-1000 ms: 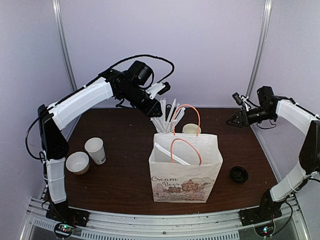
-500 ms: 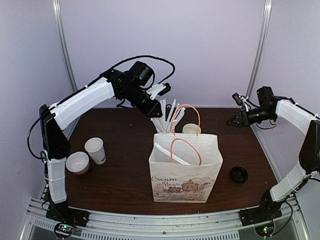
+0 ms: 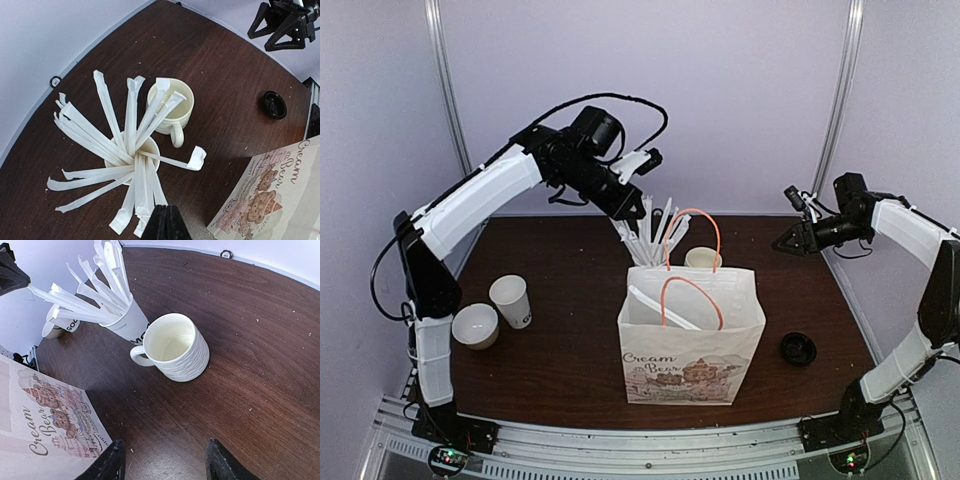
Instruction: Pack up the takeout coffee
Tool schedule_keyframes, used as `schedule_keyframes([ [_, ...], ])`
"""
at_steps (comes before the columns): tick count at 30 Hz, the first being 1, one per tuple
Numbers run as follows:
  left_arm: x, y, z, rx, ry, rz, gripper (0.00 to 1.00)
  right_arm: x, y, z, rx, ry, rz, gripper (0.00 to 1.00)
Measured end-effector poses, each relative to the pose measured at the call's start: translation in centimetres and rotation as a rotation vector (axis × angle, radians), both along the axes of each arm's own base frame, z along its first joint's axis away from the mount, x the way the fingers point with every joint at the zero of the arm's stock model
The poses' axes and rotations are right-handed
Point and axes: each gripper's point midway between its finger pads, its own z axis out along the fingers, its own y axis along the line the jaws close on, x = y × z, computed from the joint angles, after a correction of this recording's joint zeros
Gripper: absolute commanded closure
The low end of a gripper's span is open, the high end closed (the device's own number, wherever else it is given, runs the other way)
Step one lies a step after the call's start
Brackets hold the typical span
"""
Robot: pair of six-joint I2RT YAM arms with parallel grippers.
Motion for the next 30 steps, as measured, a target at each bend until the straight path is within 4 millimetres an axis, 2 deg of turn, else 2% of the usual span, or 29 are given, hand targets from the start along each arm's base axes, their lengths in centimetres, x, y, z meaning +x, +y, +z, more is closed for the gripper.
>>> schedule_keyframes([
  [5, -0.8, 0.8, 3.1, -0.039, -0.039, 0.000, 1.00, 0.0, 0.0, -0.1, 0.000, 0.004, 0.000, 0.43],
  [8, -1.8, 1.8, 6.8, -0.091, -0.097, 0.004, 1.00, 0.0, 0.0, -0.1, 0.000, 0.005, 0.000, 0.43],
  [11, -3.5, 3.7, 11.8, -0.163, -0.177, 0.008, 1.00, -0.1, 0.0, -0.1, 0.000, 0.007, 0.000, 0.43],
  [16, -7.7, 7.7, 21.0, -0.345, -0.345, 0.015, 1.00, -0.1, 0.0, -0.1, -0.001, 0.007, 0.002, 0.43],
  [19, -10.3, 9.9, 24.9, -0.446, -0.421, 0.006, 1.00, -0.1, 0.0, -0.1, -0.001, 0.010, 0.002, 0.43],
  [21, -11.6, 10.7, 26.2, -0.495, -0.445, -0.006, 1.00, -0.2, 0.0, -0.2, -0.001, 0.012, 0.002, 0.43],
  [24, -13.1, 10.9, 27.1, -0.552, -0.440, -0.045, 1.00, -0.2, 0.0, -0.2, -0.001, 0.013, 0.002, 0.43],
  [30, -16.1, 9.0, 27.2, -0.652, -0.299, -0.212, 1.00, -0.2, 0.0, -0.2, -0.002, 0.013, 0.002, 0.43],
])
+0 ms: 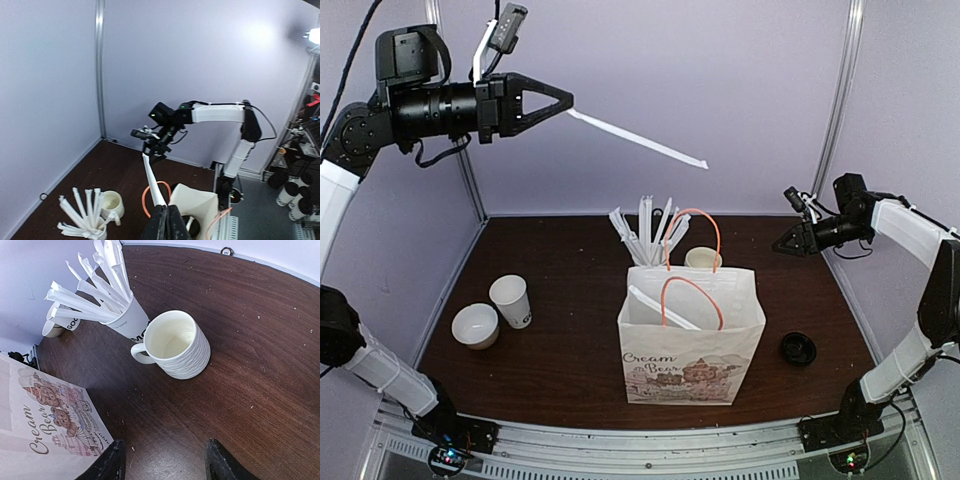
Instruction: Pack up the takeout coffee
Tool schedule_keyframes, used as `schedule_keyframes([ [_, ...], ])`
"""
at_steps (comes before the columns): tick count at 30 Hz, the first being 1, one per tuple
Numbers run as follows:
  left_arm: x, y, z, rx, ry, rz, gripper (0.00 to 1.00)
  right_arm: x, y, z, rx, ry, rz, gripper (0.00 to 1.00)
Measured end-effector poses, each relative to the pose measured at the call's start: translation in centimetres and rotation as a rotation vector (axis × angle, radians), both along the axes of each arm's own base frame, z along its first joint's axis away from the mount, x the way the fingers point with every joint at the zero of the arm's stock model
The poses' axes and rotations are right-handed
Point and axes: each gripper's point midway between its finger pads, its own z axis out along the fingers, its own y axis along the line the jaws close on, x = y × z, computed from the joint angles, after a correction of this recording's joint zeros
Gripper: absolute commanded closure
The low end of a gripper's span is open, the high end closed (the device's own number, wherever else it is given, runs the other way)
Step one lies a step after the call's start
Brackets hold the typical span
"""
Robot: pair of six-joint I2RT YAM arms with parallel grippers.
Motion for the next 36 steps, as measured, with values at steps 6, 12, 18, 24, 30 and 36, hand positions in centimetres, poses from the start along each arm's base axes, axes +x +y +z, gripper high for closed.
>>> schedule_keyframes([
  [6, -2.8, -1.9, -1.2, -0.006, 0.129, -0.227, 1.00, 0.0, 0.0, 0.0, -0.002, -0.002, 0.001, 0.43],
  [12, -2.7, -3.3, -6.3, 0.107, 0.306, -0.294, 1.00, 0.0, 0.0, 0.0, -0.005, -0.005, 0.003, 0.43],
  [18, -1.9, -5.7, -12.7, 0.242, 0.469, -0.310, 1.00, 0.0, 0.0, -0.1, -0.007, -0.006, 0.006, 0.43],
  [24, -2.3, -10.3, -18.5, 0.361, 0.557, -0.384, 1.00, 0.1, 0.0, -0.5, -0.008, 0.006, 0.009, 0.43],
  [30, -3.1, -14.0, -23.7, 0.465, 0.610, -0.429, 0.98, 0.0, 0.0, -0.6, -0.008, 0.009, 0.009, 0.43],
  [36, -3.2, -14.5, -25.1, 0.520, 0.573, -0.410, 0.61, 0.1, 0.0, -0.7, -0.008, 0.013, 0.009, 0.41],
])
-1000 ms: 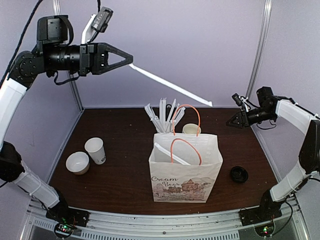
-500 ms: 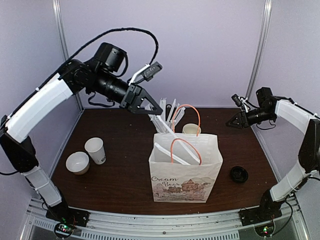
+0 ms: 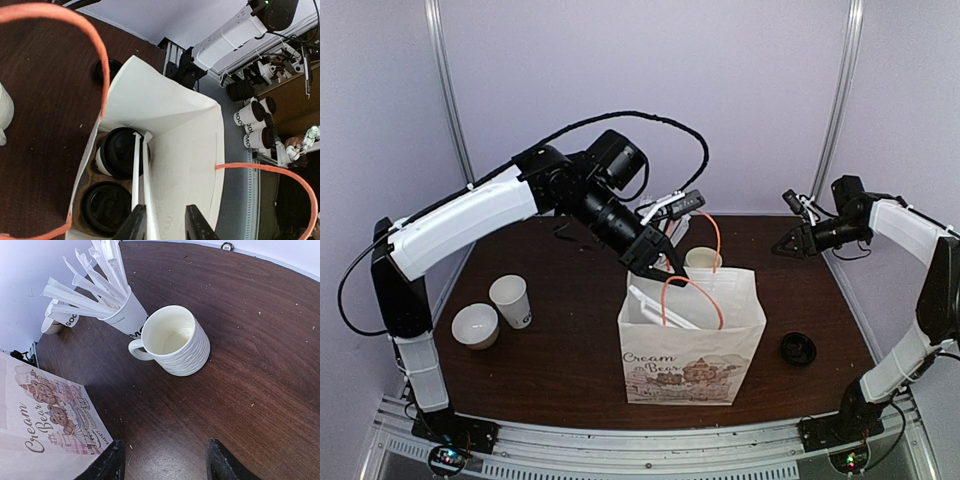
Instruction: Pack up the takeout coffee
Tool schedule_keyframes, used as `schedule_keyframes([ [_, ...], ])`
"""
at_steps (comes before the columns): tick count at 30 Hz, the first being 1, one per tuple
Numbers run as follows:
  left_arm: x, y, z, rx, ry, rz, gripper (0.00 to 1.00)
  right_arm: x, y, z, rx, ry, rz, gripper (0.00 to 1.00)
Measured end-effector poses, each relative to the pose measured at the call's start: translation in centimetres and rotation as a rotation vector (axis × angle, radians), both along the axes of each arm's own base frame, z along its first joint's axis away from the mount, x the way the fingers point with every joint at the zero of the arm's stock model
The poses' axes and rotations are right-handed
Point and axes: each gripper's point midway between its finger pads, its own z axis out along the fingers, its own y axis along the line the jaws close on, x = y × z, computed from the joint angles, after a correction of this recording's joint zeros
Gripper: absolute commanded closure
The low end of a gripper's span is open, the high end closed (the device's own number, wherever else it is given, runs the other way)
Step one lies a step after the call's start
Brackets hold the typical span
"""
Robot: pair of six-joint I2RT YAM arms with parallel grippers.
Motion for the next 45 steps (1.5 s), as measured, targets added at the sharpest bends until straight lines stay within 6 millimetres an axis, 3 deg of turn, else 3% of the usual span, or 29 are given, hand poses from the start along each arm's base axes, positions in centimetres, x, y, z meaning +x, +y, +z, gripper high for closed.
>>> schedule_keyframes([
  [8, 1.6, 2.4, 0.7, 0.058, -0.205, 0.058, 0.39, -0.1, 0.0, 0.3, -0.001, 0.007, 0.000, 0.36],
  [13, 3.5, 5.2, 2.4, 0.095, -0.395, 0.129, 0.30, 0.5, -0.2, 3.4, -0.021, -0.050, 0.008, 0.33],
  [19, 9.2, 11.0, 3.7, 0.171, -0.585, 0.331, 0.21, 0.7, -1.1, 8.3, -0.100, -0.206, -0.023, 0.30],
  [21, 11.4, 13.1, 3.4, 0.210, -0.638, 0.409, 0.15, 0.4, -1.6, 9.9, -0.124, -0.257, -0.053, 0.18],
  [22, 12.9, 14.4, 3.0, 0.239, -0.675, 0.466, 0.13, 0.4, -1.8, 10.6, -0.137, -0.280, -0.070, 0.04],
  [24, 15.0, 16.3, 2.3, 0.284, -0.731, 0.547, 0.05, 0.5, -2.6, 11.8, -0.150, -0.304, -0.123, 0.01],
  [29, 19.8, 20.9, 1.3, 0.382, -0.845, 0.747, 0.02, 2.4, -5.6, 12.9, -0.217, -0.333, -0.286, 0.01],
  [34, 23.0, 24.3, 2.6, 0.403, -0.883, 0.917, 0.03, 3.5, -8.2, 13.6, -0.278, -0.354, -0.431, 0.01],
  [39, 24.6, 26.3, 2.5, 0.386, -0.849, 1.080, 0.02, 3.9, -9.6, 15.4, -0.269, -0.387, -0.549, 0.01],
  [45, 24.3, 27.7, 0.5, 0.383, -0.773, 1.179, 0.03, 3.9, -10.2, 15.7, -0.255, -0.388, -0.609, 0.01],
])
